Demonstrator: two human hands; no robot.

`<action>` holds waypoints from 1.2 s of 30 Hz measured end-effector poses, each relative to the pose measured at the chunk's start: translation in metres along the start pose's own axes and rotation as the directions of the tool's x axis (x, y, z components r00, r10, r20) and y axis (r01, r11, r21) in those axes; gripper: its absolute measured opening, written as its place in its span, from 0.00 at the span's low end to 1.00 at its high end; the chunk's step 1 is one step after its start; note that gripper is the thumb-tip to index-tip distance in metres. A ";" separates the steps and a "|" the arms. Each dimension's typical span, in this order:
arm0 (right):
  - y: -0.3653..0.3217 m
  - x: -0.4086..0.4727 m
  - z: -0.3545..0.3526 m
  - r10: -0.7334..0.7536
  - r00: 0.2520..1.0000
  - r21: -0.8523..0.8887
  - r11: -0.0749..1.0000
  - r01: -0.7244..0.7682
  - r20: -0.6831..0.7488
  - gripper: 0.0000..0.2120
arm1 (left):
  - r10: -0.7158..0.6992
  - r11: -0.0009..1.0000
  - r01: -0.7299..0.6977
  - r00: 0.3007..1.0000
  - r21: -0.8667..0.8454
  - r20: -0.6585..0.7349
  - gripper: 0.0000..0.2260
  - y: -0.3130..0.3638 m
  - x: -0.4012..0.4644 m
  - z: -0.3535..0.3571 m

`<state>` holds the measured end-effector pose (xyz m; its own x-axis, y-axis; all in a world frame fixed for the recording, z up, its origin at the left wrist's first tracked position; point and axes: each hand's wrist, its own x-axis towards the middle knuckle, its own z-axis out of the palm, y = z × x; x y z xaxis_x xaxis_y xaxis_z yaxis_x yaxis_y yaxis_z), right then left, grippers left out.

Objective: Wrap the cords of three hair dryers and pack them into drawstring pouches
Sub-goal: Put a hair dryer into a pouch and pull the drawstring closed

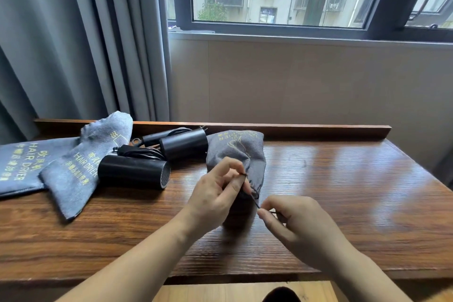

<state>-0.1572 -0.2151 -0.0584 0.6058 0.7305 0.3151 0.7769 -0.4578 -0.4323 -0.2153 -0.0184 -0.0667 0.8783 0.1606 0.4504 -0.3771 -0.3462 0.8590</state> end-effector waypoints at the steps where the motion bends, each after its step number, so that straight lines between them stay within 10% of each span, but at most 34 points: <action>1: -0.003 0.002 -0.005 -0.033 0.999 -0.024 0.999 0.034 0.018 0.13 | -0.016 0.998 0.016 1.000 0.055 0.000 0.01 -0.002 0.003 0.000; 9: -0.010 0.036 -0.027 0.082 0.993 0.364 0.925 -0.106 0.080 0.14 | -0.206 0.918 0.128 0.963 0.375 0.176 0.16 -0.012 0.005 0.002; 15: -0.006 0.068 -0.014 0.316 0.926 0.816 0.467 -0.341 0.206 0.11 | -0.209 0.924 0.109 0.947 0.367 0.243 0.08 -0.005 0.000 0.000; 20: 0.013 0.067 0.006 0.366 0.927 0.344 0.883 -0.319 -0.082 0.10 | -0.280 0.954 0.261 0.951 0.145 0.132 0.06 -0.009 0.000 -0.002; 27: 0.004 0.038 0.026 0.214 0.967 0.487 0.835 -0.255 0.140 0.03 | -0.312 0.948 0.316 0.943 -0.022 0.114 0.05 -0.014 0.001 0.001; 36: 0.000 0.034 0.029 0.319 0.945 0.623 0.725 -0.292 0.072 0.08 | -0.279 0.955 0.272 0.959 0.121 0.042 0.08 -0.012 0.001 0.000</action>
<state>-0.1411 -0.1756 -0.0725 0.8078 0.5811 0.0990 0.2796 -0.2298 -0.9322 -0.2102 -0.0140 -0.0763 0.9602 0.2115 0.1824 -0.0856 -0.3988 0.9130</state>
